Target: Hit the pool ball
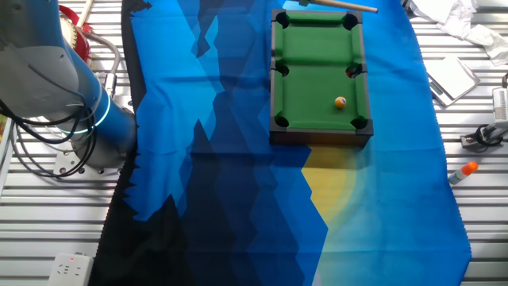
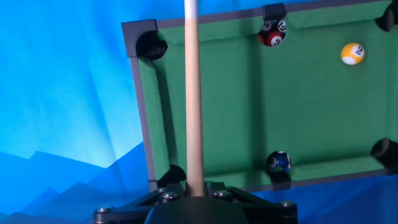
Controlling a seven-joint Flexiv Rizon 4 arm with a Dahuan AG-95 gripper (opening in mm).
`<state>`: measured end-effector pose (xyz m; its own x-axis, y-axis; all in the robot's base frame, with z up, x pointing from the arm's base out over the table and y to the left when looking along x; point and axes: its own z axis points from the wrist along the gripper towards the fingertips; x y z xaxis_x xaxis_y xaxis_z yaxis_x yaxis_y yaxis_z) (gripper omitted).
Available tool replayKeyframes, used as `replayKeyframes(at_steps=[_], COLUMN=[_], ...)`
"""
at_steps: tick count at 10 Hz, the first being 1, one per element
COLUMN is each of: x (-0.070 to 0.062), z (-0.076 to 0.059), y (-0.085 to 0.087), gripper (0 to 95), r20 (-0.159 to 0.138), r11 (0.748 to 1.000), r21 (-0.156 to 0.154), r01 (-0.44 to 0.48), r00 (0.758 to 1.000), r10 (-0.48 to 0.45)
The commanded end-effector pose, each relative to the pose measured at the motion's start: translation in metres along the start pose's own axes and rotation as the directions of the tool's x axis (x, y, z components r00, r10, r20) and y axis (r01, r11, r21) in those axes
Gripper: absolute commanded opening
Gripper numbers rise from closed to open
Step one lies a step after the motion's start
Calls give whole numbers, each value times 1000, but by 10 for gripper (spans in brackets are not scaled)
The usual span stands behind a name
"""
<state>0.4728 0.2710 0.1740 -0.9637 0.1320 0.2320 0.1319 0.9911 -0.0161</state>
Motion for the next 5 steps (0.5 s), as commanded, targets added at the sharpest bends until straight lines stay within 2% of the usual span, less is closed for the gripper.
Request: replayKeyframes(at_steps=[1, 5], x=[0, 4], z=[0, -4], y=[0, 6], gripper=[0, 0], r20=[0, -1], r11=[1000, 1000], r21=[-1, -1], r01=[1, 15], r00=[1000, 1000], r10=[-1, -15])
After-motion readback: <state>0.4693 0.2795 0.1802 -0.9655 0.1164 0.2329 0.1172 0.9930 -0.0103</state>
